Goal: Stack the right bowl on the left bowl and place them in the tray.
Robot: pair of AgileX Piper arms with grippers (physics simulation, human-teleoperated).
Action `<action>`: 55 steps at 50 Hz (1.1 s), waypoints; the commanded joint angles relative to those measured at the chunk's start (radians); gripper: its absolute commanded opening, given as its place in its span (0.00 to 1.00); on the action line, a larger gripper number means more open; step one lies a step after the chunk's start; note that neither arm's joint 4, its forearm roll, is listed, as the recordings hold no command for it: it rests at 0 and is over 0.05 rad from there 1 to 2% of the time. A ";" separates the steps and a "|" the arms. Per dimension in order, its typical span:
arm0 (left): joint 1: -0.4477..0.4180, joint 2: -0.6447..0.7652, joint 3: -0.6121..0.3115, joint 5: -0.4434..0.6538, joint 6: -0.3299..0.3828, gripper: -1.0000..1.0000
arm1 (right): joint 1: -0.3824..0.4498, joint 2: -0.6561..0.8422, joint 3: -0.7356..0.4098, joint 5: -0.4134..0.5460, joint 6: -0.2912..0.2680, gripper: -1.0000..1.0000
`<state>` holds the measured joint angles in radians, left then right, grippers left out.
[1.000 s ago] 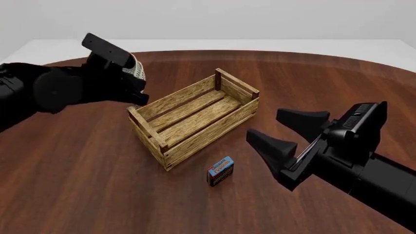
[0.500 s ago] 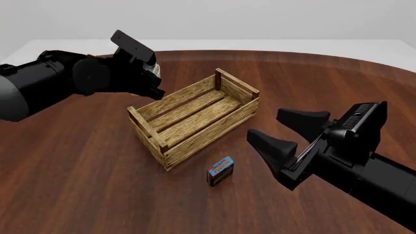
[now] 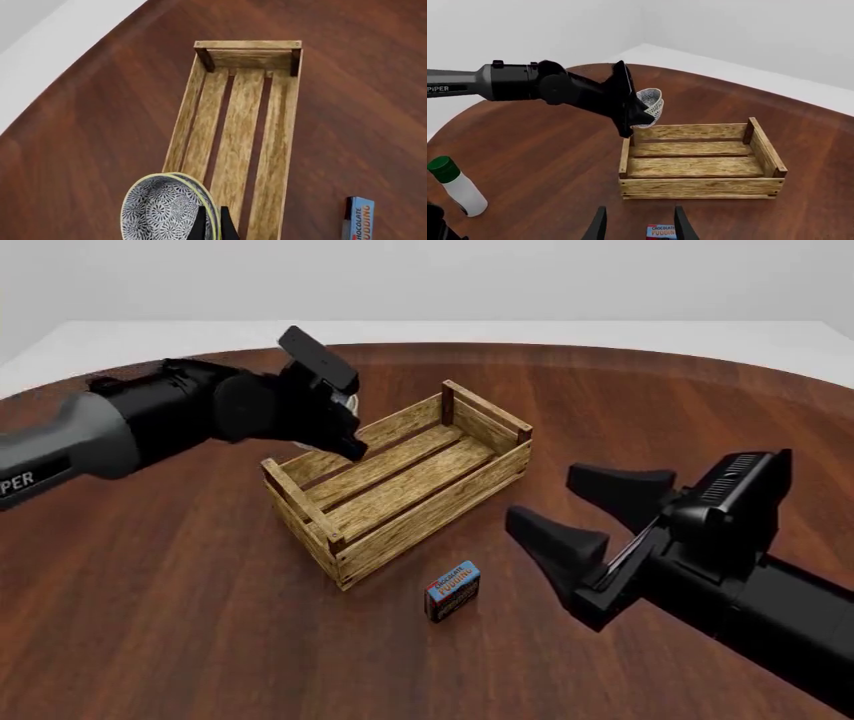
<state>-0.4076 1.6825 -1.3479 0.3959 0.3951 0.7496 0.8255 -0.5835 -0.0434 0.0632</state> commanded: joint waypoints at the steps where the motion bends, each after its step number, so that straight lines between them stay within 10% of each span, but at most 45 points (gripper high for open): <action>1: 0.012 0.140 0.000 -0.051 0.024 0.00 | 0.008 0.036 -0.001 -0.021 0.008 1.00; 55: 0.019 0.502 -0.211 -0.053 0.088 0.00 | 0.000 0.100 -0.014 -0.036 0.018 1.00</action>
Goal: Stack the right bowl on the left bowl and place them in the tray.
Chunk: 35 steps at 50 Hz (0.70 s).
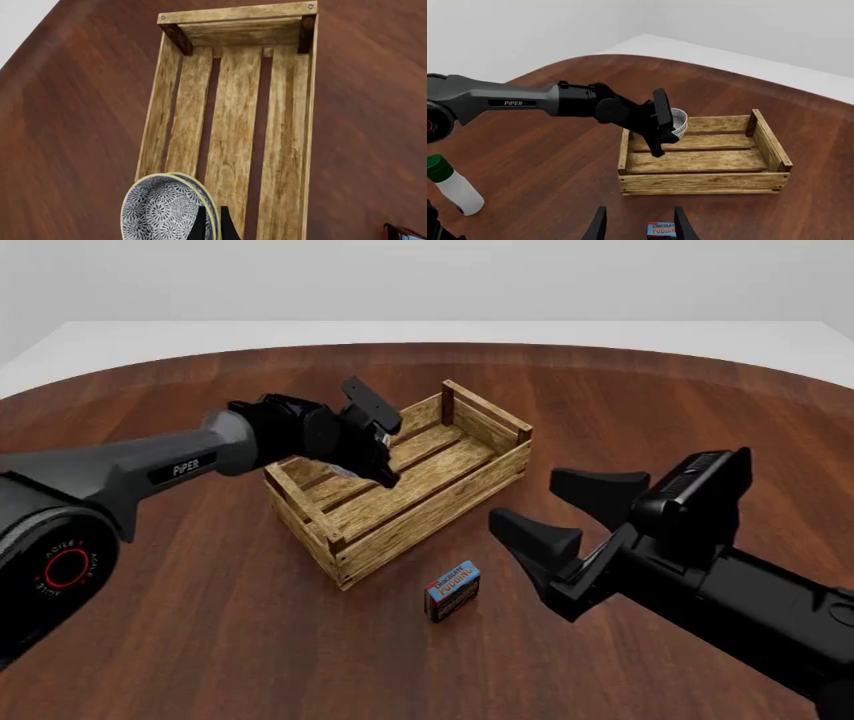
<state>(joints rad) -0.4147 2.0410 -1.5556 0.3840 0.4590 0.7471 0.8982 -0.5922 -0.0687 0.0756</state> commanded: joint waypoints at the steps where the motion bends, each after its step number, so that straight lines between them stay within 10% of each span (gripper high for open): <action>1: 0.028 0.148 -0.005 -0.043 0.025 0.00 | 0.002 0.027 -0.005 -0.010 0.005 1.00; 35: 0.059 0.278 -0.064 -0.054 0.058 0.00 | 0.004 0.025 0.005 -0.011 0.003 1.00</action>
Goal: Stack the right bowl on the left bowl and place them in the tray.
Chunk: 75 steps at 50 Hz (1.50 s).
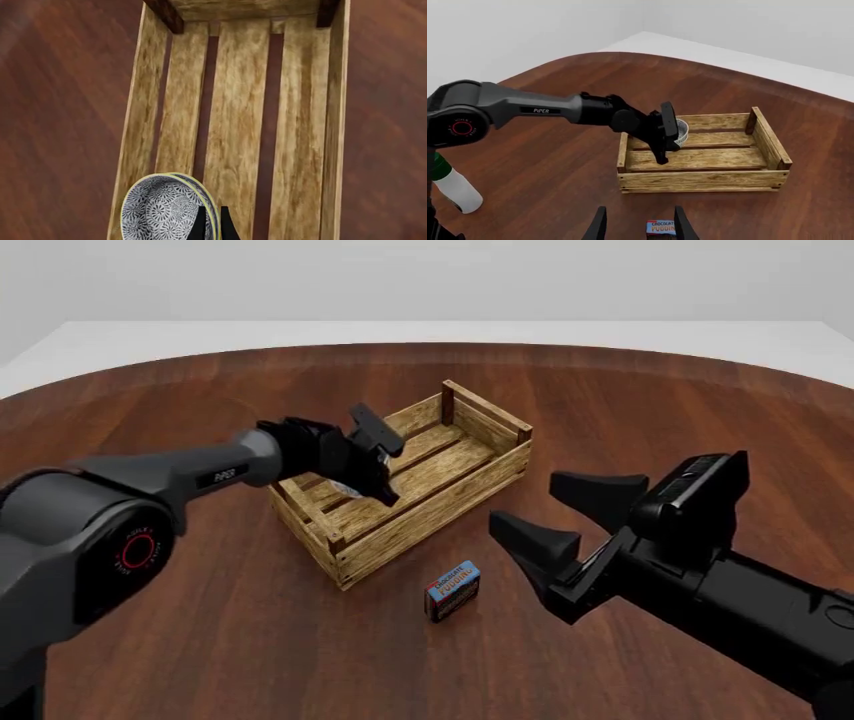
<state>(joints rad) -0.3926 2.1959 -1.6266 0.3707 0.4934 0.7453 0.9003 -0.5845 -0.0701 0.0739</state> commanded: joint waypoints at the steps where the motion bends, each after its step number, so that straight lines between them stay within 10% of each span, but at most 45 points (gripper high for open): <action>1: 0.039 0.124 0.010 -0.045 0.026 0.00 | 0.006 0.022 -0.003 -0.010 0.004 1.00; 37: 0.039 0.164 0.036 -0.076 0.053 0.00 | 0.010 0.034 0.001 -0.011 0.003 1.00; 38: 0.039 0.159 0.042 -0.079 0.055 1.00 | 0.010 0.035 0.002 -0.012 0.003 1.00; 75: 0.024 0.016 0.179 -0.132 0.075 1.00 | 0.017 0.030 0.003 -0.001 -0.002 1.00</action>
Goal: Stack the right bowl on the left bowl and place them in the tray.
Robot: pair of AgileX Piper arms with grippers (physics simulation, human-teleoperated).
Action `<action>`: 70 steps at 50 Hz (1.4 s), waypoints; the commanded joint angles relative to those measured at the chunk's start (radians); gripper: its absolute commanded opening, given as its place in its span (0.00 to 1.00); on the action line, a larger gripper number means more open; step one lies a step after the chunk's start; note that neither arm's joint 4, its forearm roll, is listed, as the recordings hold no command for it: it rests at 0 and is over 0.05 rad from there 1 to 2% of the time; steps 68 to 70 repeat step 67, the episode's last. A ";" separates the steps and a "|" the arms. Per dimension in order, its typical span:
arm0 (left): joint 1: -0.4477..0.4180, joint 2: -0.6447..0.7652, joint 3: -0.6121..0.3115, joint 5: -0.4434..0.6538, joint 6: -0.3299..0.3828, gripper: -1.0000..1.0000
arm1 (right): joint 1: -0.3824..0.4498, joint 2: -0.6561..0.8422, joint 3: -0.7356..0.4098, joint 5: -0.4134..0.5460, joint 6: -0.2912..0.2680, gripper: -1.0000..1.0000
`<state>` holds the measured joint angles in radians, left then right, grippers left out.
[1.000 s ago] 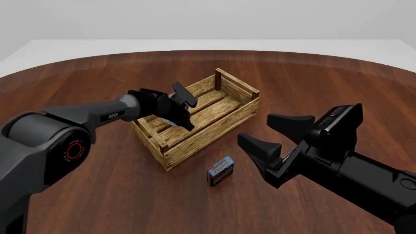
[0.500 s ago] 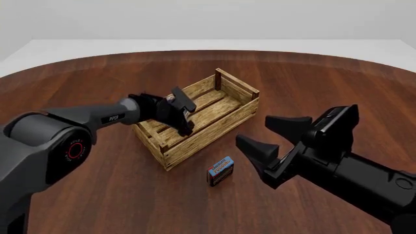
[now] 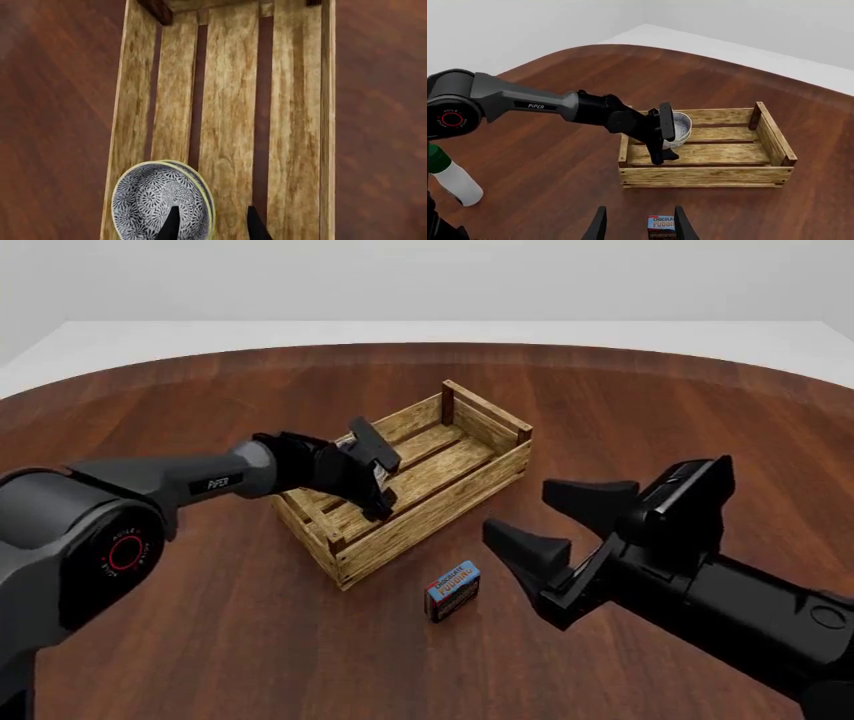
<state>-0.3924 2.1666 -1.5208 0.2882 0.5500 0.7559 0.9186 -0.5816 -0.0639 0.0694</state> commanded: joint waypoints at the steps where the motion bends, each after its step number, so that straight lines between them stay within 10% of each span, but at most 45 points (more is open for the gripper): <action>1: 0.023 0.039 0.080 -0.051 0.019 1.00 | 0.007 0.011 0.000 -0.006 0.002 1.00; 32: 0.007 -0.236 0.276 -0.110 0.007 1.00 | 0.012 -0.008 0.004 0.004 -0.001 1.00; 70: -0.071 -0.756 0.496 -0.137 -0.315 1.00 | 0.009 -0.028 0.005 0.008 0.000 1.00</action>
